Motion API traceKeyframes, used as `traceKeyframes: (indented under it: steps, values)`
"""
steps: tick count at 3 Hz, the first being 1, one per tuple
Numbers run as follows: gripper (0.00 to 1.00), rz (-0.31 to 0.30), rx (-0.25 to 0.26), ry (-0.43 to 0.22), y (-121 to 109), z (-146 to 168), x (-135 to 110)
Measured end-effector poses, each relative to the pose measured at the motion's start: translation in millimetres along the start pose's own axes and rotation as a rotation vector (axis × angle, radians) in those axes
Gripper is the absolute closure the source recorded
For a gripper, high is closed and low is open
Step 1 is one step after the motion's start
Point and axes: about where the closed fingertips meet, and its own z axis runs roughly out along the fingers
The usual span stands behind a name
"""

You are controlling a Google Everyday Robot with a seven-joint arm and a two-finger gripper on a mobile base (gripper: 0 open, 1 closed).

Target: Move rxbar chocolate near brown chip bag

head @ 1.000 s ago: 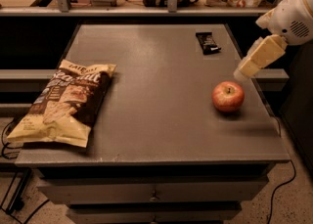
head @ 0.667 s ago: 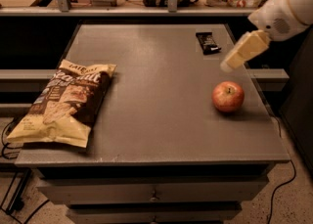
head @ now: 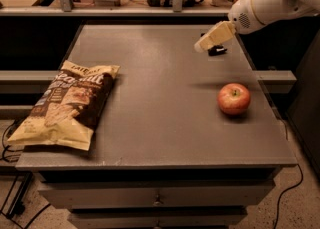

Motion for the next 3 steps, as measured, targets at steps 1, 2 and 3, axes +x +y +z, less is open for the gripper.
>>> traceKeyframes:
  steps: [1,2,3]
  values:
    - [0.0,0.0,0.0,0.0,0,0,0]
    - [0.0,0.049,-0.017,0.018,1,11,6]
    - [0.0,0.136,-0.058,-0.016,-2,41,9]
